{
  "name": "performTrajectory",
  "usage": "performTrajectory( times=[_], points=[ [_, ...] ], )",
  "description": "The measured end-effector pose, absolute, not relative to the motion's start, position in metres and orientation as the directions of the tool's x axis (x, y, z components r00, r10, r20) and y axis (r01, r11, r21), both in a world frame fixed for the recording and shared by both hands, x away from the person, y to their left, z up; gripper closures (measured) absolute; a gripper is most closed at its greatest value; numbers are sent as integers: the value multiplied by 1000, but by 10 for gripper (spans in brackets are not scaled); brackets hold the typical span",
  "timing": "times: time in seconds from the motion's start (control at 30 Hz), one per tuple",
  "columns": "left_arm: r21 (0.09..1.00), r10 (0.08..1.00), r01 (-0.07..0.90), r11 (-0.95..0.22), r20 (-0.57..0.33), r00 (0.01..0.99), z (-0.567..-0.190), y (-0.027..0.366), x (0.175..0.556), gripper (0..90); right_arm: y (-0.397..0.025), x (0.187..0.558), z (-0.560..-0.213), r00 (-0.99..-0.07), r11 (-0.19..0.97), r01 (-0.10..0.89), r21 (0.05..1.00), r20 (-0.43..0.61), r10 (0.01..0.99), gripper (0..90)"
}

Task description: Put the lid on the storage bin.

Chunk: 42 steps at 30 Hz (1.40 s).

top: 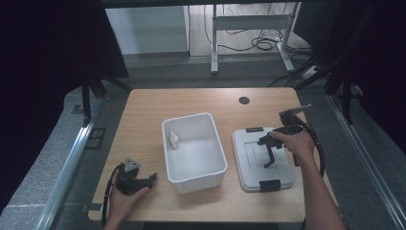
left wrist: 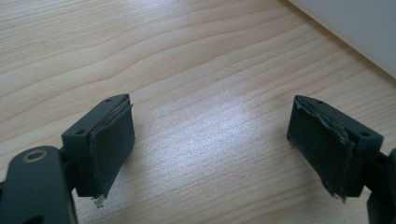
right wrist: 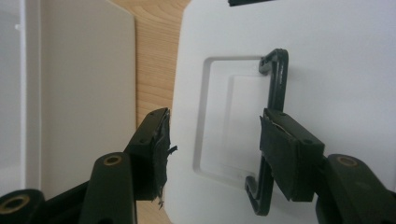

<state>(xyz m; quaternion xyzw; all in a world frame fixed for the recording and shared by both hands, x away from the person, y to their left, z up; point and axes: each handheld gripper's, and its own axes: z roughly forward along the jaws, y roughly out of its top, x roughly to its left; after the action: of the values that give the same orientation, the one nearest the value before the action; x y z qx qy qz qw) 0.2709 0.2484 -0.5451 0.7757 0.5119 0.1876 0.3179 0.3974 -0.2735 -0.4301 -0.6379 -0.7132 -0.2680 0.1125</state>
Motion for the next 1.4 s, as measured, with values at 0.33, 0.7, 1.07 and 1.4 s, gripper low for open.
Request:
performTrajectory(
  times=[0.33,0.7,1.07,1.4],
  points=[
    [685,913,675,-274,-34,406,-545,248,271,148,-273,400,-439,-161,74,977,202,458,874,499],
    [686,913,675,-274,-34,405,-545,248,271,148,-279,406,-447,-120,48,983,179,414,903,567],
    [685,913,675,-274,-34,406,-545,248,271,148,-276,413,-457,-102,55,990,127,399,911,696],
    [685,913,675,-274,-34,406,-545,248,271,148,-273,413,-462,-85,64,996,66,394,915,826]
  ],
)
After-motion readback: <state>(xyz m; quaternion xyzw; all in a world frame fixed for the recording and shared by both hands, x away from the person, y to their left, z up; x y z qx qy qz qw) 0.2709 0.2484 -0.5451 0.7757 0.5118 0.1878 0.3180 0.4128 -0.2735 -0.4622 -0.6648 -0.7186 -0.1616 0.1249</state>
